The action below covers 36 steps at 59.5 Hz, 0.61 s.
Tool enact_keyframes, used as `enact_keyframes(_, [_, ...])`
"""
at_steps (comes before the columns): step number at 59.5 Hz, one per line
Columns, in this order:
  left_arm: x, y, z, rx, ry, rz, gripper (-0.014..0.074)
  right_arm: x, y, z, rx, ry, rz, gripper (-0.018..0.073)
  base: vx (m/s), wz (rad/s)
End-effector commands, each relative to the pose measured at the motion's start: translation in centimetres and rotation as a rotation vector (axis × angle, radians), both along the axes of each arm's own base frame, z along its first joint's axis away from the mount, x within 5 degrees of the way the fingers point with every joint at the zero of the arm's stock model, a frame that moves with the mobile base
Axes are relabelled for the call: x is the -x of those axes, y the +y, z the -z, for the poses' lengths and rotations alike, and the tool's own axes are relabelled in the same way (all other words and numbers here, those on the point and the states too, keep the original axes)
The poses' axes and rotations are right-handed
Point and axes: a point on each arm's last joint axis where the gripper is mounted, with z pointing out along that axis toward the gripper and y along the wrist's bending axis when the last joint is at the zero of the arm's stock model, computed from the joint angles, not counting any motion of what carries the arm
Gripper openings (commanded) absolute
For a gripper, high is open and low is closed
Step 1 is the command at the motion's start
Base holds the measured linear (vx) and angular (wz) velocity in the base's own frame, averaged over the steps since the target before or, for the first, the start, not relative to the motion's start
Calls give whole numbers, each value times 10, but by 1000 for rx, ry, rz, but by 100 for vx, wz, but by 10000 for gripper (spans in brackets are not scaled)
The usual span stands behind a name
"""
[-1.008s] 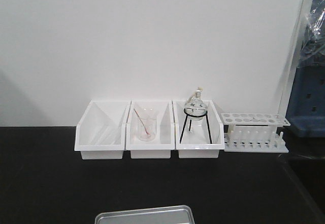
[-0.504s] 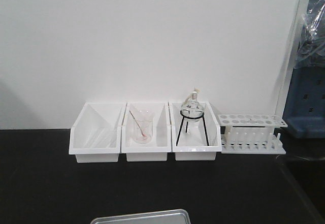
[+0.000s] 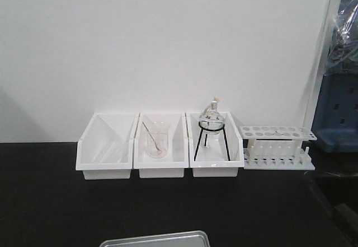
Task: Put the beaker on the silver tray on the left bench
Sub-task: 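Lower the held beaker with the right gripper toward the silver tray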
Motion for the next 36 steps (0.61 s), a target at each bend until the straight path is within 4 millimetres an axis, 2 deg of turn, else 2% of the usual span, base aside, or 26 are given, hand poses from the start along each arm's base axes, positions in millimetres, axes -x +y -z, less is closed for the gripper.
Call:
enact_keyframes(1, [-2, -1, 0, 5, -63, 10, 1, -7, 9, -18, -55, -127, -66, -11, 0, 0])
enact_keyframes(5, [-2, -1, 0, 5, -63, 10, 1, -26, 18, -9, -38, -78, -84, -11, 0, 0])
enact_keyframes(11, [-2, -1, 0, 5, -63, 10, 1, -64, 36, 16, -35, 26, -122, -11, 0, 0])
enact_keyframes(20, [-2, -1, 0, 5, -63, 10, 1, -120, 67, 63, -62, 97, -221, -11, 0, 0])
enact_keyframes(24, [-2, -1, 0, 5, -63, 10, 1, -139, 80, 82, -84, 81, -285, -11, 0, 0])
enact_keyframes(25, [-2, -1, 0, 5, -63, 10, 1, -146, 85, 92, -82, 92, -308, -11, 0, 0])
enact_keyframes(36, [-2, -1, 0, 5, -63, 10, 1, -185, 118, 152, -72, 119, -504, -11, 0, 0])
